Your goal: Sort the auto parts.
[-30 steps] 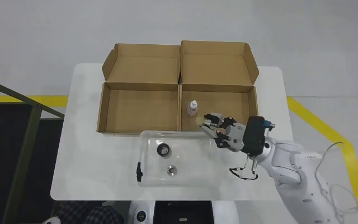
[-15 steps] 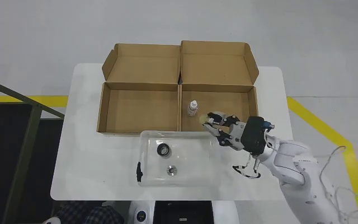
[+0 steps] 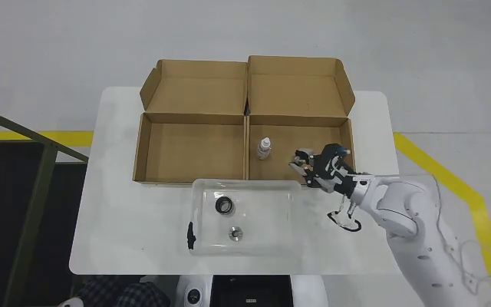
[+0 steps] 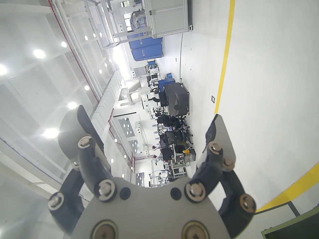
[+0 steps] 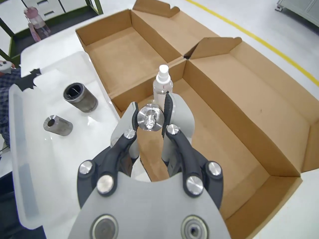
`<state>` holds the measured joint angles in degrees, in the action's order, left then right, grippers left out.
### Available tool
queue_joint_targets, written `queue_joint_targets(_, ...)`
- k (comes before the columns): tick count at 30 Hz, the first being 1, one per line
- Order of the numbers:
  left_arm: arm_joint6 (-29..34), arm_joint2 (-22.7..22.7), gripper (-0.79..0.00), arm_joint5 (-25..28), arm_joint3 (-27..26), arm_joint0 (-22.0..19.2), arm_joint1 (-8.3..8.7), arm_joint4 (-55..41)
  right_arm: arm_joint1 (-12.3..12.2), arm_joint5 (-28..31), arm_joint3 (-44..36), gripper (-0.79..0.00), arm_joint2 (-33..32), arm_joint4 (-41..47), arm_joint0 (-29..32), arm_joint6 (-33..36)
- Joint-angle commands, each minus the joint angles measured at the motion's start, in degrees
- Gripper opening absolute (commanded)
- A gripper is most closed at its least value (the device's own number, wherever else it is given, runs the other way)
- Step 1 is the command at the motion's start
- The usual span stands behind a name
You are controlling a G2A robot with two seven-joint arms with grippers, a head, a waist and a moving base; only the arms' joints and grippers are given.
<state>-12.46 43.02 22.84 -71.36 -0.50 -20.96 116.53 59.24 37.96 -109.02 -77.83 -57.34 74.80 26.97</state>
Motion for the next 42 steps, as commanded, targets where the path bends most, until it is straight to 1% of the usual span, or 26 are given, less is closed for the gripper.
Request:
queue_joint_targets(1,0.0,0.0,0.0,0.0,0.0,0.0,0.0,0.0,0.0,-0.64,0.58,-0.785,0.4,0.23,-0.96,2.01)
queue_joint_targets(6,0.0,0.0,0.0,0.0,0.0,0.0,0.0,0.0,0.19,-2.63,2.81,-0.785,2.88,-0.56,-4.9,7.25)
queue_joint_targets(10,0.0,0.0,0.0,0.0,0.0,0.0,0.0,0.0,0.69,-4.81,5.32,-0.785,6.32,-1.92,-8.47,9.72)
queue_joint_targets(19,0.0,0.0,0.0,0.0,0.0,0.0,0.0,0.0,2.03,-9.43,10.59,-0.785,13.59,-5.92,-14.55,13.52)
queue_joint_targets(30,0.0,0.0,0.0,0.0,0.0,0.0,0.0,0.0,3.63,-12.13,16.38,-0.785,19.84,-8.18,-19.77,16.58)
queue_joint_targets(31,0.0,0.0,0.0,0.0,0.0,0.0,0.0,0.0,3.78,-12.27,16.95,-0.76,20.3,-8.13,-20.12,16.68)
queue_joint_targets(32,0.0,0.0,0.0,0.0,0.0,0.0,0.0,0.0,3.92,-12.45,17.41,-0.717,20.7,-8.26,-20.56,16.93)
queue_joint_targets(33,0.0,0.0,0.0,0.0,0.0,0.0,0.0,0.0,4.05,-12.62,17.79,-0.643,21.1,-8.45,-20.95,17.17)
queue_joint_targets(34,0.0,0.0,0.0,0.0,0.0,0.0,0.0,0.0,4.18,-12.8,18.12,-0.588,21.46,-8.51,-21.26,17.28)
queue_joint_targets(36,0.0,0.0,0.0,0.0,0.0,0.0,0.0,0.0,4.42,-13.05,18.82,-0.56,22.07,-8.57,-21.89,17.63)
queue_joint_targets(40,0.0,0.0,0.0,0.0,0.0,0.0,0.0,0.0,4.83,-13.27,20.23,-0.545,22.91,-8.32,-22.95,17.83)
queue_joint_targets(42,0.0,0.0,0.0,0.0,0.0,0.0,0.0,0.0,4.98,-13.35,20.56,-0.486,23.14,-8.32,-23.29,17.85)
